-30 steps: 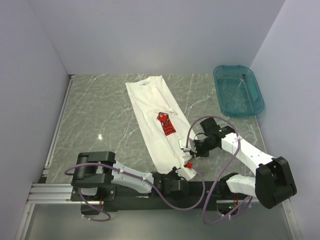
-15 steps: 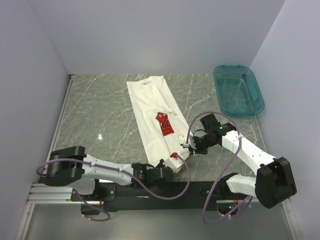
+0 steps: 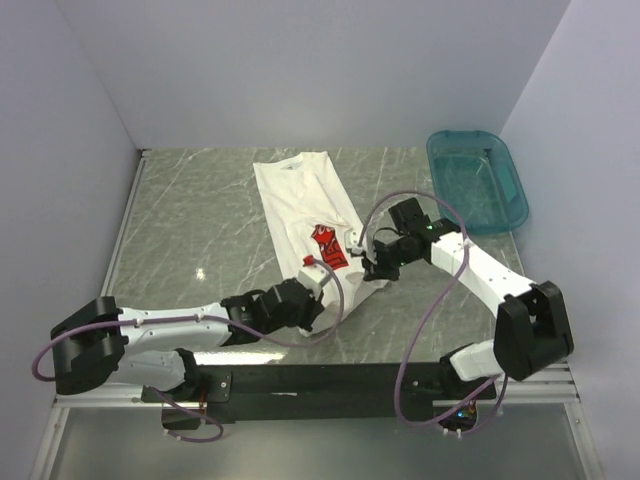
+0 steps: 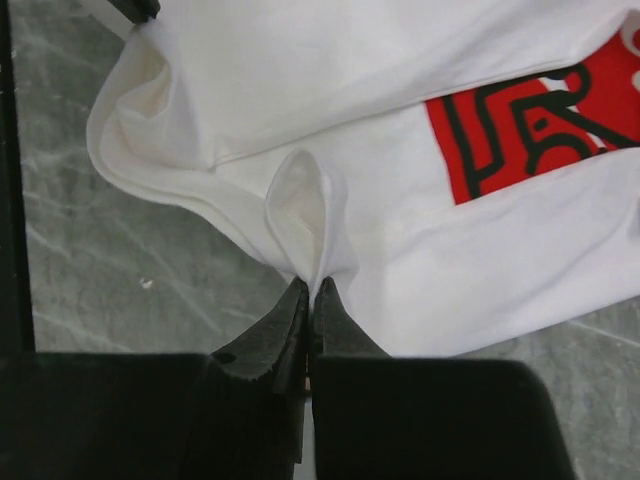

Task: Fold and stack the t-shirts
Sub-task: Fold the tshirt

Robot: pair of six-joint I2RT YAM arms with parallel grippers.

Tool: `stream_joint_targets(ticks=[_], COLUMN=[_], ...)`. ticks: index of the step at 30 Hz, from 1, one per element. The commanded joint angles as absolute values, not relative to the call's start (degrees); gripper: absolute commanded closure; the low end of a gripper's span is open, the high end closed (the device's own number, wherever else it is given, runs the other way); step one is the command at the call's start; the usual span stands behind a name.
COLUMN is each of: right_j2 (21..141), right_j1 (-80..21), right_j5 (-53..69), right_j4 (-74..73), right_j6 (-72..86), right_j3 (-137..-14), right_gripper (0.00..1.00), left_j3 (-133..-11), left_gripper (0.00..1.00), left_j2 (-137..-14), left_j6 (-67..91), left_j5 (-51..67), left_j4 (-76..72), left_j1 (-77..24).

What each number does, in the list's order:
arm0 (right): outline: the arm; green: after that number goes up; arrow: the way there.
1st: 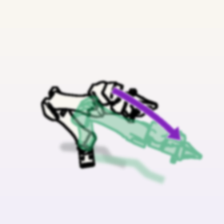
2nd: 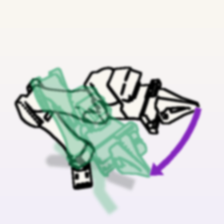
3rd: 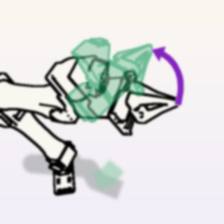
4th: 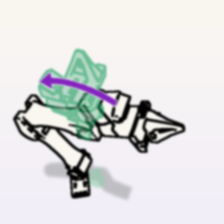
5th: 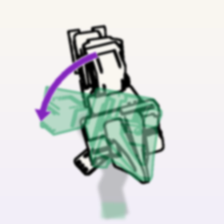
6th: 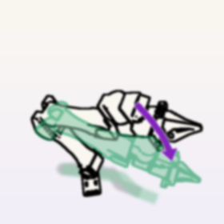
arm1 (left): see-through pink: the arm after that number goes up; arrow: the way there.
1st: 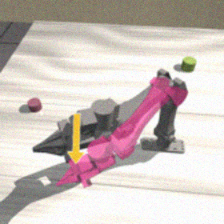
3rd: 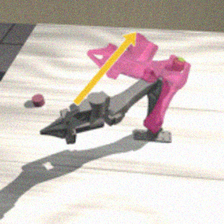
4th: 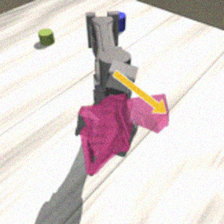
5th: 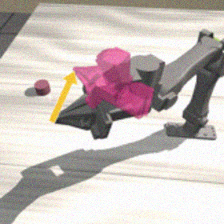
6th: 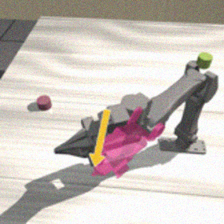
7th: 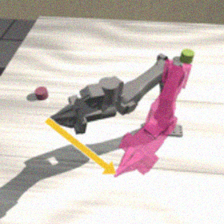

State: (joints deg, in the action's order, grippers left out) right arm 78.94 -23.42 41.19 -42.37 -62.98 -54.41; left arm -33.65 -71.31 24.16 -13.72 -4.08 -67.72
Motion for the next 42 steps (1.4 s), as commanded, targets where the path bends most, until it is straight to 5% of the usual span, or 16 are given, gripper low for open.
stream_joint_targets(ticks=[1, 18, 42], right_j2=[81.9, 107.9, 120.5], right_j1=[-24.2, -24.2, -24.2], right_j5=[39.6, 28.7, 19.7], right_j4=[-37.5, -33.1, -25.1], right_j6=[-56.9, -45.7, -35.9], right_j3=[-59.1, -87.7, -100.8], right_gripper=[1.00, 1.00, 1.00], left_j3=[-33.1, -43.6, -57.7], left_gripper=[1.00, 1.00, 1.00], left_j2=[-71.5, -83.2, -96.9], left_j6=[21.8, 16.2, 9.6], left_j5=[-8.3, -2.1, 4.2], left_j4=[-9.6, -15.2, -14.8], left_j1=[-62.0, -35.3, -25.8])
